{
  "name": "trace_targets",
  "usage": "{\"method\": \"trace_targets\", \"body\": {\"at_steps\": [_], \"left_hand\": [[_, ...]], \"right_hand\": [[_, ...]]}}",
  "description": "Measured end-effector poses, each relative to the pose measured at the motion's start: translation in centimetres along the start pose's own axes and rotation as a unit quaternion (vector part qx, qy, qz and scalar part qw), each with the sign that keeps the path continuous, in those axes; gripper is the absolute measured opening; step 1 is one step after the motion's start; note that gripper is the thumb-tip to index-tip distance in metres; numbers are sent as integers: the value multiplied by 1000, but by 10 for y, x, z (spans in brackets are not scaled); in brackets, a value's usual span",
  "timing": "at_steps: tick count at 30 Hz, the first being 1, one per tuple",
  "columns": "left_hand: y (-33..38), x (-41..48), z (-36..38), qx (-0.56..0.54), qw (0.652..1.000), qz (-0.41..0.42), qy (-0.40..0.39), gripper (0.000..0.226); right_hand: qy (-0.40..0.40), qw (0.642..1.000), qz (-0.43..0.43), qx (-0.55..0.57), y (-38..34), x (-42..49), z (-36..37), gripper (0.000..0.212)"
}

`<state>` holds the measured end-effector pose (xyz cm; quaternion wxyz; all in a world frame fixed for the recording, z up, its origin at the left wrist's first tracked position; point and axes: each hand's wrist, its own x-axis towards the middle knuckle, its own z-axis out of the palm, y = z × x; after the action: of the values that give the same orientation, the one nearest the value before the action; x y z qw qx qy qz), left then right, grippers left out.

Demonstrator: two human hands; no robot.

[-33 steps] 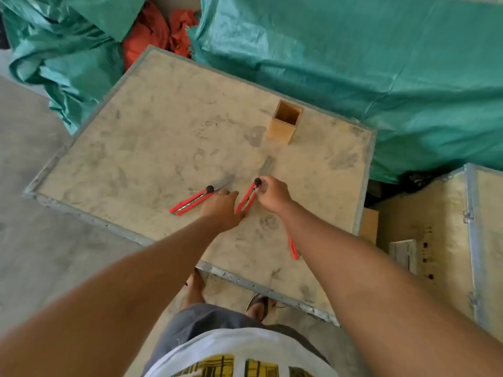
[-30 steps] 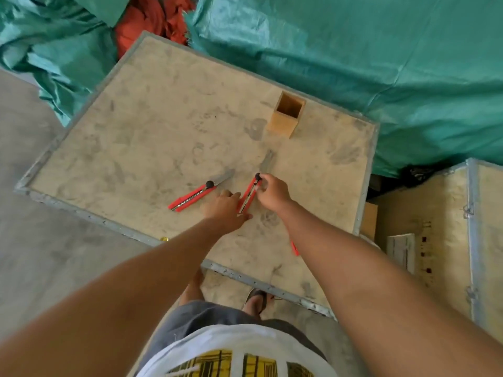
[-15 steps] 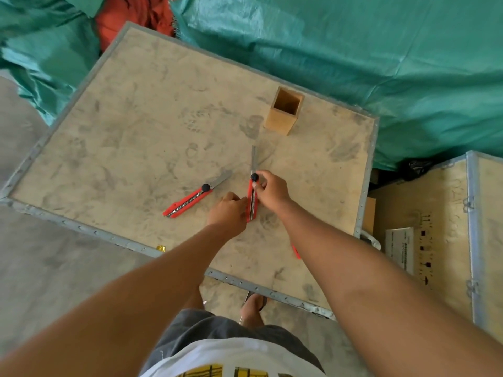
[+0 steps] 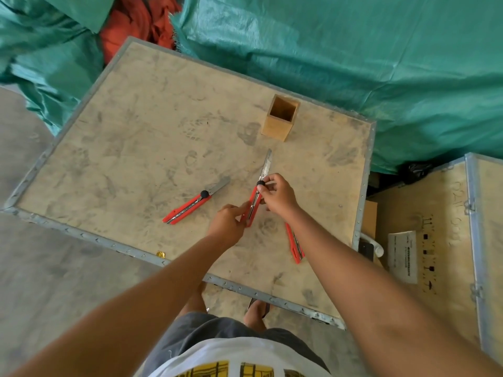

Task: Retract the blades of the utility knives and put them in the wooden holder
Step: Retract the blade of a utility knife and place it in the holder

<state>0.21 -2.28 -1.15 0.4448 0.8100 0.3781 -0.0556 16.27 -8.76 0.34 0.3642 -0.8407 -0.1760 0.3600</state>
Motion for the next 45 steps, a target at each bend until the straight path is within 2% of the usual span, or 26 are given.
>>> {"method": "trace_targets", "body": {"at_steps": [5,8,11,14,19,29,33,37,39,43,45], "left_hand": [[19,-34,-34,-107,993,17,-48,54],[32,-57,-52,-166,982,45,-77,63],[45,-76,-61,-268,959,57,-71,67],[55,-90,-65,-303,948,71,-59,66],[62,-102,-66,-381,922,62,-23,59],[59,-110,-77,-379,923,64,-13,55],[60,-113,-81,-378,923,75,-6,55],[61,-115,-84,-369,926,76,-10,56],[62,-116,-84,-366,927,75,-10,57],[65,-117,-85,-368,927,71,-6,58],[67,-117,-85,-367,927,71,-7,57]], "right_hand": [[-13,996,-48,71,-26,-35,-32,15],[-14,992,-80,96,-42,-53,-51,12],[-28,987,-109,117,-55,-69,-65,14],[-49,980,-136,138,-62,-84,-74,15],[-123,976,-159,81,-64,-101,-79,18],[-186,954,-235,-5,-61,-121,-69,17],[-193,948,-253,-4,-63,-127,-68,28],[-143,962,-233,3,-60,-132,-63,20],[-119,967,-227,1,-57,-133,-61,22],[-152,959,-238,21,-57,-136,-64,28],[-129,958,-255,4,-55,-137,-65,23]]}}
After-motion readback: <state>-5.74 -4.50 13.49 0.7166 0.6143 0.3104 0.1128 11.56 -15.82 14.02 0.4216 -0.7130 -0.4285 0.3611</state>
